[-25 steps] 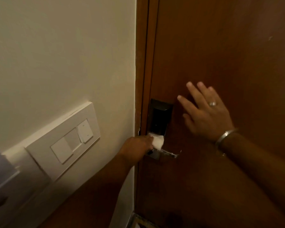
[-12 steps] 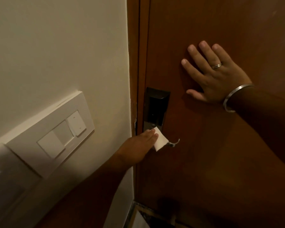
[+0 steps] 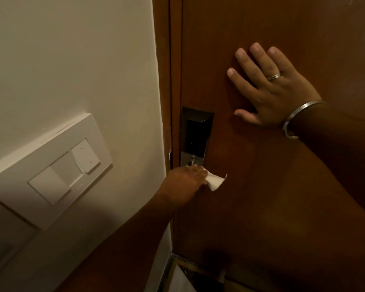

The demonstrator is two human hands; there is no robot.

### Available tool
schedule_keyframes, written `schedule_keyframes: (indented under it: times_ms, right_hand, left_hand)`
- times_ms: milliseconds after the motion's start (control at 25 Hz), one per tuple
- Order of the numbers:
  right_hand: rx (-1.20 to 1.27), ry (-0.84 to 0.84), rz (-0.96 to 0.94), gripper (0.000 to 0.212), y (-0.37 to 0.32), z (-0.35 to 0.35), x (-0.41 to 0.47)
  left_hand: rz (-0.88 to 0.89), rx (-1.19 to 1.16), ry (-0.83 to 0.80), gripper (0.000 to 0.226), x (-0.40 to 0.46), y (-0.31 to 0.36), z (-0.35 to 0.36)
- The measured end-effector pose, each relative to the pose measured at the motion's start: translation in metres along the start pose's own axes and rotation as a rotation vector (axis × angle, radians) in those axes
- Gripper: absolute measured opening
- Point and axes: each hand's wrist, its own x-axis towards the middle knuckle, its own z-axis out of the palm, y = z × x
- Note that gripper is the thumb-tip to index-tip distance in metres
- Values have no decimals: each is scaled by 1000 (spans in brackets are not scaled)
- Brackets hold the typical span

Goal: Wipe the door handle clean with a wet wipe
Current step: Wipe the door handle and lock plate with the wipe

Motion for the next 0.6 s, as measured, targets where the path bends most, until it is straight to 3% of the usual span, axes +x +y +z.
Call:
schedule_keyframes:
  times_ms: [200,400,600]
  right_hand:
    - [7,0,2,90,0,-1,0]
    - [19,-1,3,90,0,-2,0]
    - [17,9,7,89,0,-2,1]
  left_hand:
    - [-154,59,43,44,-9,-31,-10]
    - [-158,53,-9,49,-13,-15,-1]
    - [-246,99,63,59,-16,-12,4]
